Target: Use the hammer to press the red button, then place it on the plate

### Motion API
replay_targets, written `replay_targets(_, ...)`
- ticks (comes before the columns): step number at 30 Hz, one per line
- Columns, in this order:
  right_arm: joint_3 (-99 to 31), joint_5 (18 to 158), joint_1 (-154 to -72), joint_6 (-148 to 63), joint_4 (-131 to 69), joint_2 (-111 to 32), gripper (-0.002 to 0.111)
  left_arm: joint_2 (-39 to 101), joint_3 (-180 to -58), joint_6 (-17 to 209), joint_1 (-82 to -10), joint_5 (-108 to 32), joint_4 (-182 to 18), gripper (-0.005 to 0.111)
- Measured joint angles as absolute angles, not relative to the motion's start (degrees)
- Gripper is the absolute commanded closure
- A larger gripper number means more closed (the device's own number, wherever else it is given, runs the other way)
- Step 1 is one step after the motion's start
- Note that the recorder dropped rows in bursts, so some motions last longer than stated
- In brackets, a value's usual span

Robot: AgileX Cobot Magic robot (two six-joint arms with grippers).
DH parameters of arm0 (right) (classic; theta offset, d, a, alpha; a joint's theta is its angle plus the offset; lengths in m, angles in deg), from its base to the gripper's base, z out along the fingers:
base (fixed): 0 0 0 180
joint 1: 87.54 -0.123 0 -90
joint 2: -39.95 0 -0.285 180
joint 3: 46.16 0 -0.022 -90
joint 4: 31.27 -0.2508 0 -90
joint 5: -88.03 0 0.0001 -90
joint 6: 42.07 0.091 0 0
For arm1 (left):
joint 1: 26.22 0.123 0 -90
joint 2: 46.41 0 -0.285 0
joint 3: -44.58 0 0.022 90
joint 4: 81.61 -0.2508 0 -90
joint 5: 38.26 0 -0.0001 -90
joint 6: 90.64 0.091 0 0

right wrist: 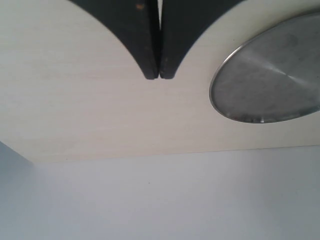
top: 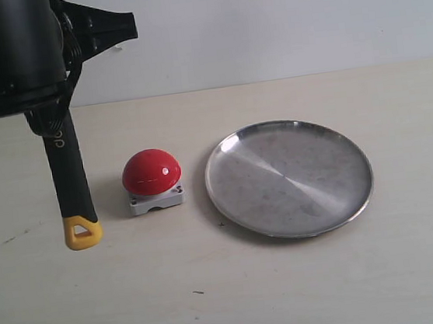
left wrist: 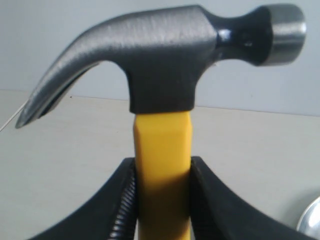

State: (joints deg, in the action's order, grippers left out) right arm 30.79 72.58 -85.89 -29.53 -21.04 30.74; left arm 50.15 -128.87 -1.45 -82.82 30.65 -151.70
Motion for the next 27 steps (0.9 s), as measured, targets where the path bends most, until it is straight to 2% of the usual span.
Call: replay_targets(27,30.79,75.37,-85.89,-29.91,-19.25,30.74,0.108,50.15,-128.87,2.15,-82.82,30.73,-153.15,0.107)
